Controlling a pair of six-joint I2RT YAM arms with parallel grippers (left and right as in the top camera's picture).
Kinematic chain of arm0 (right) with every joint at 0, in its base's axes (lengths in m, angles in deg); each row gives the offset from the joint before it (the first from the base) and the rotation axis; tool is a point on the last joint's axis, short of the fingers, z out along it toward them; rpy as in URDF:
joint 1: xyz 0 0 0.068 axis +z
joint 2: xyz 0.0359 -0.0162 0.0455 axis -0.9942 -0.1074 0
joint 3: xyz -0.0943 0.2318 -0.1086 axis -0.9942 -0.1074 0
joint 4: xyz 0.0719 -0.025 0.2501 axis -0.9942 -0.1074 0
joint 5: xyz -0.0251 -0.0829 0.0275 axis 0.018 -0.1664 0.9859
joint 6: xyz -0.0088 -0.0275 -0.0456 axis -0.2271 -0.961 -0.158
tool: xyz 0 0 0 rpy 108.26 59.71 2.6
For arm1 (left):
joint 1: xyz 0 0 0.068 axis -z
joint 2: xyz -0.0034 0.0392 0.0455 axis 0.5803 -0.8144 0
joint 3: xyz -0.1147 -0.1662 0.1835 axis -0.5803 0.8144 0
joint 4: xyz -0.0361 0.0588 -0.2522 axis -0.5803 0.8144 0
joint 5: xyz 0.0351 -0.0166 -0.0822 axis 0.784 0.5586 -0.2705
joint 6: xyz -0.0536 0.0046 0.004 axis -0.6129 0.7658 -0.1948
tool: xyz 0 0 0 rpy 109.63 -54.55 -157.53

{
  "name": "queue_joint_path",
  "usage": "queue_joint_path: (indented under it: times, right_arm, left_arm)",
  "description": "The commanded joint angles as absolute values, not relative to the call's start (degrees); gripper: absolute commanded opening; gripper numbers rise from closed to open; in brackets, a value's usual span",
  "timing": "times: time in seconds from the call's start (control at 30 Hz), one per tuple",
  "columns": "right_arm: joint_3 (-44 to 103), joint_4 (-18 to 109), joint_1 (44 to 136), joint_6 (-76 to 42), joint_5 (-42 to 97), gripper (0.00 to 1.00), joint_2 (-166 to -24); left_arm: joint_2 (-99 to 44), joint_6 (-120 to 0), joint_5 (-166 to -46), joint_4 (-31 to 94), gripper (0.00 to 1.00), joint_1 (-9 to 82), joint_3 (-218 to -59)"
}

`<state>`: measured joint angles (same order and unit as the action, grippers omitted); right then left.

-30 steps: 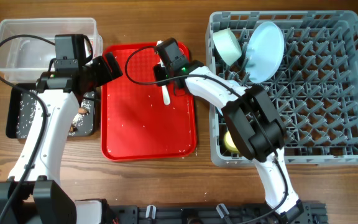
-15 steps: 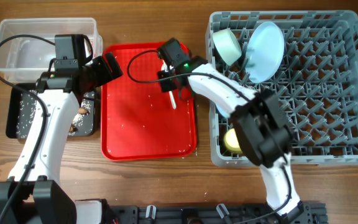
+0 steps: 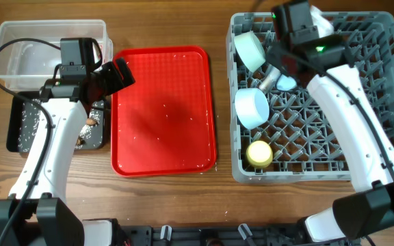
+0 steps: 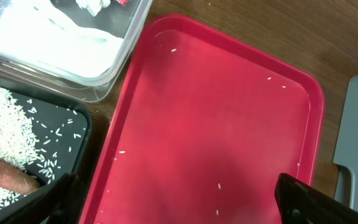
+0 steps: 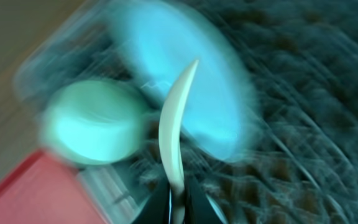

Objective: Sort waste into correct bins and load items into the dishwasher rack

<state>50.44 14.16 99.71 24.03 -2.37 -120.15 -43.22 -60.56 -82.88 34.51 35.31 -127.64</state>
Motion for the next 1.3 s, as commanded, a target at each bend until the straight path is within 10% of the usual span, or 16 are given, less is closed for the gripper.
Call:
queue_joint_path:
  times: [0.0, 0.23, 0.33, 0.47, 0.7, 0.8, 1.27]
  right_arm:
    - [46.3, 11.6, 96.4, 49.6, -10.4, 0.04, -120.5]
    - [36.0, 16.8, 94.8, 49.4, -5.9, 0.06, -120.5]
    - [35.8, 17.0, 94.8, 49.4, -6.4, 0.47, -120.5]
    - [36.4, 16.5, 94.8, 47.2, -6.6, 0.51, -116.8]
    - [40.3, 25.3, 96.0, -16.8, 20.0, 0.97, -96.2]
    - [40.3, 24.4, 96.0, -23.1, 35.0, 1.0, -87.5]
    - [32.3, 30.4, 94.2, -31.8, 20.5, 1.0, -74.0]
  left_arm:
    - [-43.9, -60.0, -82.6, 34.5, 1.0, 34.8, -128.1]
    - [-43.9, -60.0, -82.6, 34.5, 1.0, 34.8, -128.1]
    - [-43.9, -60.0, -82.6, 34.5, 1.0, 34.8, -128.1]
    - [-43.9, -60.0, -82.6, 34.5, 1.0, 34.8, -128.1]
    - [-43.9, -60.0, -82.6, 34.5, 1.0, 34.8, -128.1]
    - [-43.9, -60.0, -82.6, 34.5, 1.0, 34.8, -128.1]
    - [-43.9, -60.0, -82.6, 34.5, 1.0, 34.8, -128.1]
